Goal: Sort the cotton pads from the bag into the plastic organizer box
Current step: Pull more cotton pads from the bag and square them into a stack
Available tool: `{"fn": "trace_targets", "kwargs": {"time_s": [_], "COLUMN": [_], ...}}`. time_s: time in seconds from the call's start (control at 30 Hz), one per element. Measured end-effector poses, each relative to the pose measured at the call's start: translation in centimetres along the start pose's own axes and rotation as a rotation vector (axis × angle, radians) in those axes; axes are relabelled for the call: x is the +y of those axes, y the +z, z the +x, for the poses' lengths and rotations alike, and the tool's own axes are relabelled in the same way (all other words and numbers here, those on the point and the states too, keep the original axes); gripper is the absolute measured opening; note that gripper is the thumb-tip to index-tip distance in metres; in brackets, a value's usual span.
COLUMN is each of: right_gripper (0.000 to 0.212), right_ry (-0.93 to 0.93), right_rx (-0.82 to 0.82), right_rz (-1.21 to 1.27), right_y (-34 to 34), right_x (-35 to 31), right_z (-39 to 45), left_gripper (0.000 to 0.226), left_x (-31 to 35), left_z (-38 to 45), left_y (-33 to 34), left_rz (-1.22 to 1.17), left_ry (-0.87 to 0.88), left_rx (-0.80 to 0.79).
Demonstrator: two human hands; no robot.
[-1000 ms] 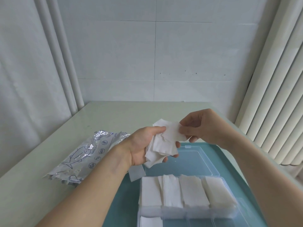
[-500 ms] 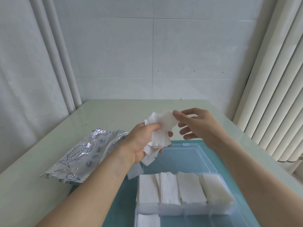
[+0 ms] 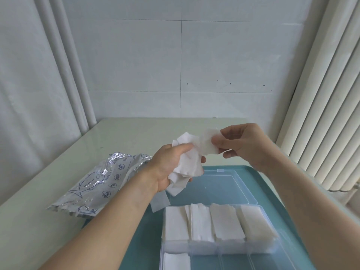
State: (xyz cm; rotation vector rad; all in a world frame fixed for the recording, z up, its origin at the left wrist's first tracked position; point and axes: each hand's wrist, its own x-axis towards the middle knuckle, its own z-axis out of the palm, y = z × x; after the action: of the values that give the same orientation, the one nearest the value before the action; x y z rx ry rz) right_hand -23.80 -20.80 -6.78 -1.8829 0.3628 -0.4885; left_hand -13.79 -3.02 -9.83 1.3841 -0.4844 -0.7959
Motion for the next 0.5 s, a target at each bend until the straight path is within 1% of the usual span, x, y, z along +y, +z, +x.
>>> {"fn": "trace_targets", "kwargs": {"time_s": [0.1,0.17,0.23,0.3,0.4,0.5], "right_gripper": [0.015,0.023,0.031,0.028,0.026,0.026], "right_ry": [0.071,0.109,0.121,0.103,0.082,0.078], "right_rx": [-0.159,-0.219,-0.223,-0.224,-0.171,-0.164], "right_rz": [-0.078,-0.073,-0.059,-0.097,-0.127,-0.119], "right_y": [-1.1,-1.6,-1.9,-1.8,-1.4,-1.0], "right_x": [-0.6,-0.5,-0.3,-0.3,-0.4,-0.6], "right_z": [-0.1,-0.1,0.0,0.0,-0.2,-0.4], "left_gripper": [0.026,0.028,0.032,0.037,0.045,0.05], "left_x": [-0.1,-0.2,-0.2,-0.2,-0.3,-0.4], "left_z": [-0.1,-0.3,-0.4,-0.6,-0.7,-0.8], "left_y": [-0.1,-0.2,-0.2,-0.3,-0.3,-0.4], "left_rz": [0.05,0.093,0.132,0.154,0.179,0.194], "left_ry": [-0.033,-0.052,-0.056,-0.055,-0.049,-0.027], "left_rx": [-0.02,-0.047,-0.093,-0.159,-0.251,-0.288]}}
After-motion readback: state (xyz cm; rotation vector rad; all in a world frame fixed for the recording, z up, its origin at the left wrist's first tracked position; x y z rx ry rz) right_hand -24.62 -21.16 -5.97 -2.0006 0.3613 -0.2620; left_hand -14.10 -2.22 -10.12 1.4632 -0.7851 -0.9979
